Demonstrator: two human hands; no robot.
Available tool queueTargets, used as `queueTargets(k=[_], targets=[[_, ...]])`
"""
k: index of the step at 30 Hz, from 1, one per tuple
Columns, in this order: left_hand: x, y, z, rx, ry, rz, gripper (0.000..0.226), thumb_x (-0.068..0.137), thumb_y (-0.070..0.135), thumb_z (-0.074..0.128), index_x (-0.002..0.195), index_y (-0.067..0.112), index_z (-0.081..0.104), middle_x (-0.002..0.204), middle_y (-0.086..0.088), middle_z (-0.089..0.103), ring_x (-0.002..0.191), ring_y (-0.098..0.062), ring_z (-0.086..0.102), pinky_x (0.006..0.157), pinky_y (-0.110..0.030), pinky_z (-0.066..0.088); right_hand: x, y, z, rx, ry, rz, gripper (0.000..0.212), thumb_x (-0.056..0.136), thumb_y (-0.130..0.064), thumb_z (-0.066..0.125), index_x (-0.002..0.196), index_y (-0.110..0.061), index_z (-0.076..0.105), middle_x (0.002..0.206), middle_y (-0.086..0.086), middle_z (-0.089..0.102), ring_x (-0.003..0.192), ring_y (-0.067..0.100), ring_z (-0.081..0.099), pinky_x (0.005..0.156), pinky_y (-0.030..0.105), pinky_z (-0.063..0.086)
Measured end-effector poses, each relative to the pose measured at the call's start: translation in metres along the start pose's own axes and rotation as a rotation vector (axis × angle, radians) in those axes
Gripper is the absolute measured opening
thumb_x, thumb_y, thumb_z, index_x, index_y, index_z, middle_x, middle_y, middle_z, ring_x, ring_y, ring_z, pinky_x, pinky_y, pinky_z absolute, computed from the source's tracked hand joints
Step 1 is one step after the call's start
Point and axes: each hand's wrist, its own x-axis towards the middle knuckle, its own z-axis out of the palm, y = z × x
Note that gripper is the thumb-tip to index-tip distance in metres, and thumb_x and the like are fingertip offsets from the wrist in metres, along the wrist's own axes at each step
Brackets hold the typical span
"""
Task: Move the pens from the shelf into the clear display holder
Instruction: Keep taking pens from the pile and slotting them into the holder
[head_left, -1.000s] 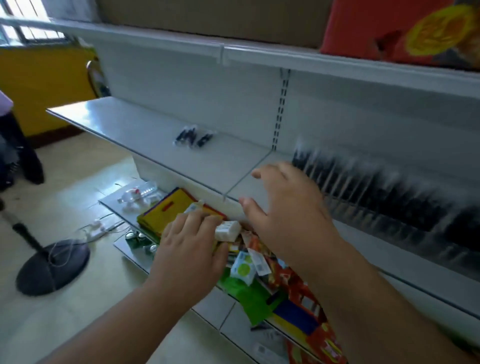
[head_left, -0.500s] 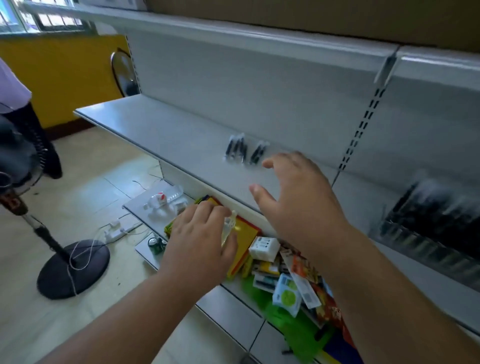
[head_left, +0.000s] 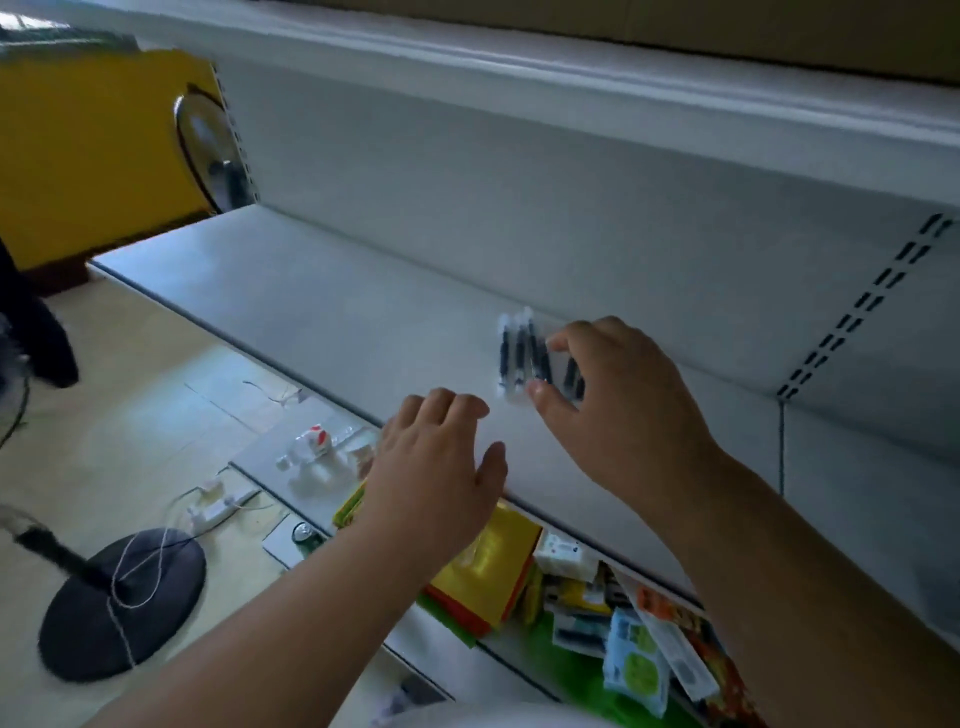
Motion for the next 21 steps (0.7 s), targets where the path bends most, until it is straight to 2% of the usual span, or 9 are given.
queueTargets(k=[5,9,12,17,21], targets=[[0.073,-0.019,0.016,0.018,-0.116,0.105,0.047,0.093,0.055,0.044,0.128,0.023,0.05,0.126,0.001,0.053,0.119,-0.024,0.047,0.099,-0.037,0.037,0.018,-0.002,0.012,-0.041,0.085,0.165,0.036,0.09,-0.043,0.06,0.118,-0.021,0.06,0.114,-0.001,0.06,0.107,0.019,0.055,0.093,0.039,0.046],[0.122,-0.028,0.031,0.102,-0.195,0.166,0.064,0.088,0.069,0.04,0.126,0.018,0.051,0.126,-0.003,0.054,0.12,-0.027,0.047,0.097,-0.041,0.038,0.02,-0.012,0.026,-0.034,0.178,0.286,0.032,0.09,-0.039,0.063,0.113,-0.018,0.061,0.107,-0.001,0.06,0.1,0.02,0.056,0.088,0.038,0.045],[0.141,-0.029,0.036,0.096,-0.241,0.211,0.073,0.084,0.074,0.041,0.128,0.017,0.05,0.126,-0.005,0.053,0.121,-0.028,0.047,0.096,-0.042,0.038,0.019,-0.02,0.031,-0.049,0.191,0.367,0.03,0.09,-0.04,0.063,0.112,-0.019,0.061,0.105,-0.003,0.06,0.1,0.018,0.056,0.089,0.04,0.046],[0.158,-0.041,0.029,0.108,-0.3,0.249,0.051,0.082,0.05,0.051,0.119,0.015,0.05,0.121,-0.007,0.053,0.116,-0.03,0.047,0.091,-0.04,0.038,0.028,-0.025,0.035,-0.053,0.201,0.424,0.029,0.089,-0.04,0.062,0.111,-0.02,0.061,0.104,-0.004,0.06,0.1,0.018,0.056,0.09,0.043,0.047],[0.173,-0.051,0.022,0.16,-0.311,0.238,0.029,0.084,0.04,0.051,0.098,0.015,0.045,0.107,-0.007,0.06,0.101,-0.031,0.056,0.077,-0.035,0.039,0.035,-0.027,0.042,-0.043,0.182,0.44,0.031,0.089,-0.042,0.059,0.111,-0.021,0.062,0.099,-0.006,0.06,0.096,0.017,0.056,0.088,0.043,0.048]])
